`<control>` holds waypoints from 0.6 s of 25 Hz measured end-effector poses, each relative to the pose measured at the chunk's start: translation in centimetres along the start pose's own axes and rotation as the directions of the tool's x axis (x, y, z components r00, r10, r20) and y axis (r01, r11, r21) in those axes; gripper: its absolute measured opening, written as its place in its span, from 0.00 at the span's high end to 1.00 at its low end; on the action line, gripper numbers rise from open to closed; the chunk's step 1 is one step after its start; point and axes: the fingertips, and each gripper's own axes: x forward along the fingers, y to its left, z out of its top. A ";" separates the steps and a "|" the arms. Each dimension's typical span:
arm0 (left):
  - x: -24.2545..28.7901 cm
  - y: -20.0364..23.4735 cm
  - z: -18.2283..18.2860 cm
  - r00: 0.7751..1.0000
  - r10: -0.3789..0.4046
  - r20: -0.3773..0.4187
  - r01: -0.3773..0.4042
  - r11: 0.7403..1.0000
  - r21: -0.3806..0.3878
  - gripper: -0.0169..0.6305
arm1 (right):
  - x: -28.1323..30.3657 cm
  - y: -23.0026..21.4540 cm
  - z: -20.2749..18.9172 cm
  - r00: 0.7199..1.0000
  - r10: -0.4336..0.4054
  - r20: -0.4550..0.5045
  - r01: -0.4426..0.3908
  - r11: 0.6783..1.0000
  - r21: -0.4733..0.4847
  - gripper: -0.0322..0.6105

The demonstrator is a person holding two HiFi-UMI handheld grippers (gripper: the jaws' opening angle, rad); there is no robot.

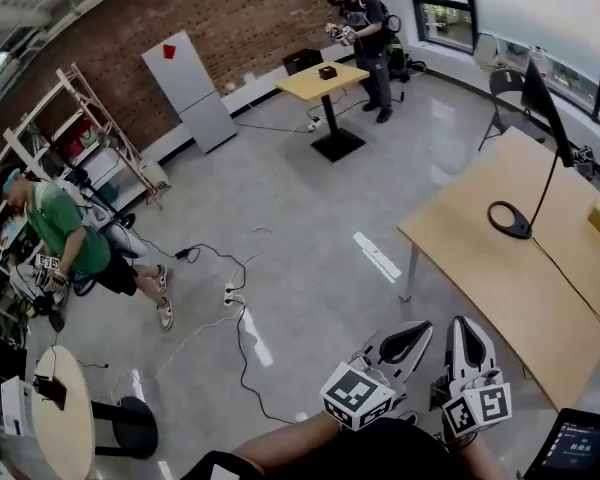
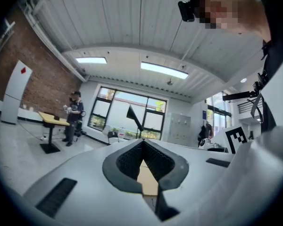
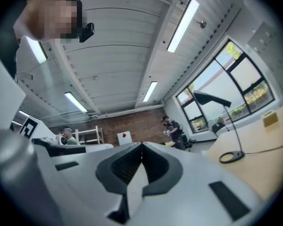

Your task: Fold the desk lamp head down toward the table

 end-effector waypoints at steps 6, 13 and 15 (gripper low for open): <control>-2.7 6.0 -0.1 0.977 0.213 0.019 -0.213 0.977 -0.003 0.97 | 5.0 1.8 -1.3 0.992 0.125 0.009 -0.125 0.992 -0.005 0.94; 3.3 1.4 -1.6 0.994 0.103 -0.041 -0.103 0.995 -0.006 0.97 | 1.5 -4.5 -0.2 1.000 0.019 -0.004 -0.019 0.999 0.043 0.94; 5.9 0.3 -1.9 0.997 0.041 -0.061 -0.042 0.999 -0.010 0.97 | 0.9 -6.3 0.4 1.000 -0.011 -0.001 0.011 0.999 0.044 0.94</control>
